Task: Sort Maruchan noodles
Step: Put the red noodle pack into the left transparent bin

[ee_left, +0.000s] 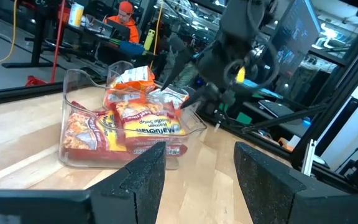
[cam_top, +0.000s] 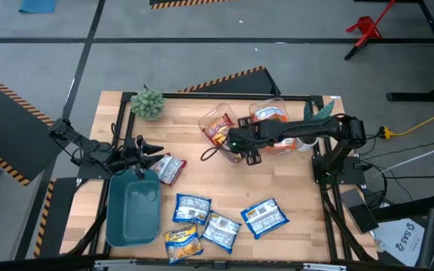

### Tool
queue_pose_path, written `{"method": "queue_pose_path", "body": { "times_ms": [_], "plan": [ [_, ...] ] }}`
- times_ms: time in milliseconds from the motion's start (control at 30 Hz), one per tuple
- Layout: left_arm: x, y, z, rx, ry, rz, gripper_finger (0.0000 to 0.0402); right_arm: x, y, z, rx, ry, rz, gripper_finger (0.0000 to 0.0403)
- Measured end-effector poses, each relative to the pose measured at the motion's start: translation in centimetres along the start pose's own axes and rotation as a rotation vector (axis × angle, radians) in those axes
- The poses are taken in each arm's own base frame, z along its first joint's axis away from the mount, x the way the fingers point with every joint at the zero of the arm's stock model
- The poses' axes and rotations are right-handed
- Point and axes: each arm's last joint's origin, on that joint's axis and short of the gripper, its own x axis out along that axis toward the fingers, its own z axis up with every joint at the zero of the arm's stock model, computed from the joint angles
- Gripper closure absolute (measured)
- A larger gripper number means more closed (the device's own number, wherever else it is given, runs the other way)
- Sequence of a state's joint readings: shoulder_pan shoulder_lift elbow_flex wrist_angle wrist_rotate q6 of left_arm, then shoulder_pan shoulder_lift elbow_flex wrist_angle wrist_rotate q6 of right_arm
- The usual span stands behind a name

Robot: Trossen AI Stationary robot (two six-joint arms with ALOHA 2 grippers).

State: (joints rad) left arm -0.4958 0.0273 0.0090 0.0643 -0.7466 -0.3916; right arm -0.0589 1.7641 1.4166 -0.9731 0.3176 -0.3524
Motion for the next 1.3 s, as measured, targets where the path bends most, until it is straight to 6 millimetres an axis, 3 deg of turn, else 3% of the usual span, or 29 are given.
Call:
{"method": "queue_pose_path", "body": {
  "times_ms": [100,233,433,633,967,1133,1300],
  "plan": [
    [0.0,0.0,0.0,0.0,0.0,0.0,0.0217,-1.7,-0.5,0.6,0.045,-0.046,0.081,0.016],
    [0.0,0.0,0.0,0.001,-0.001,0.003,0.0217,-2.6,-1.4,1.9,0.108,-0.167,0.035,0.0184],
    [0.0,0.0,0.0,0.001,-0.001,0.002,0.0217,-1.2,-2.8,2.7,0.136,-0.304,-0.073,0.0226],
    [0.0,0.0,0.0,0.001,0.0,0.001,0.0217,0.9,-4.2,1.3,0.259,-0.275,-0.043,0.0254],
    [0.0,0.0,0.0,0.001,0.0,0.0,0.0217,4.1,-2.1,-1.0,0.313,-0.157,0.09,0.0267],
    [0.0,0.0,0.0,0.001,0.0,0.0,0.0217,3.8,-1.0,-1.9,0.326,-0.051,0.188,0.0268],
    [0.0,0.0,0.0,0.001,-0.001,0.003,0.0217,2.1,-0.7,-2.1,0.344,-0.018,0.272,0.0268]
  ]
}}
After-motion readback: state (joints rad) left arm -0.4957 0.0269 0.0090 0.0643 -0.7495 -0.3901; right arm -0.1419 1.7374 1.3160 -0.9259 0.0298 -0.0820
